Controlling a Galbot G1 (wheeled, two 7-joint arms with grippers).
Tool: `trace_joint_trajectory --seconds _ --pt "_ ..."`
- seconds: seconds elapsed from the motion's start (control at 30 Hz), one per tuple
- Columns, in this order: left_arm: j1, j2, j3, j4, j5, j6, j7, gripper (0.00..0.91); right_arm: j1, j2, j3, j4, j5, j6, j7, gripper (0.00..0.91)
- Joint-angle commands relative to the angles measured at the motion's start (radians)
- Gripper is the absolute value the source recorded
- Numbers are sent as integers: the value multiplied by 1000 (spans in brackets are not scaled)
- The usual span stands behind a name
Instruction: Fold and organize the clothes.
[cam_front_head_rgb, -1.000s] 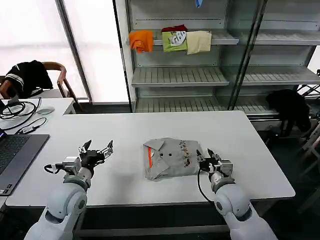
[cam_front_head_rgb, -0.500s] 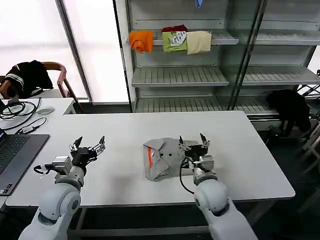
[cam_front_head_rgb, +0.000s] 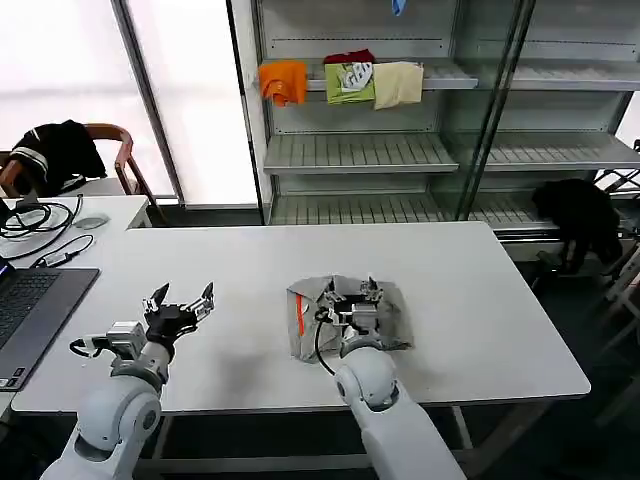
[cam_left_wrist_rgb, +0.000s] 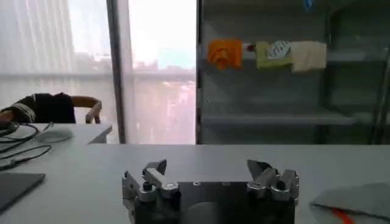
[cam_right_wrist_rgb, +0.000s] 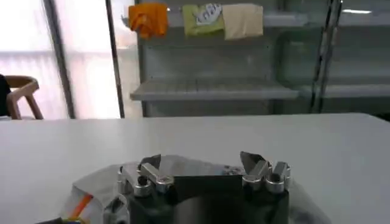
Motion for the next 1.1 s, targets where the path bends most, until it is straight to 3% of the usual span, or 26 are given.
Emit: trace_joint_trajectory --seconds 0.03,0.43,0.77,0.93,1.1 --pt "13 0 -3 2 -6 1 10 907 41 71 -3 -134 28 -32 71 907" --pt "32 -1 -9 -3 -12 -1 20 907 42 85 3 -180 23 -9 34 907" --pt "34 -8 -2 -15 -3 4 15 907 19 12 -11 112 -1 -39 30 907" --pt "31 -16 3 -52 -10 14 -2 907 3 -82 2 239 18 -90 70 907" --pt "54 -43 0 -100 -11 13 -11 907 -47 -190 65 337 31 -114 68 907"
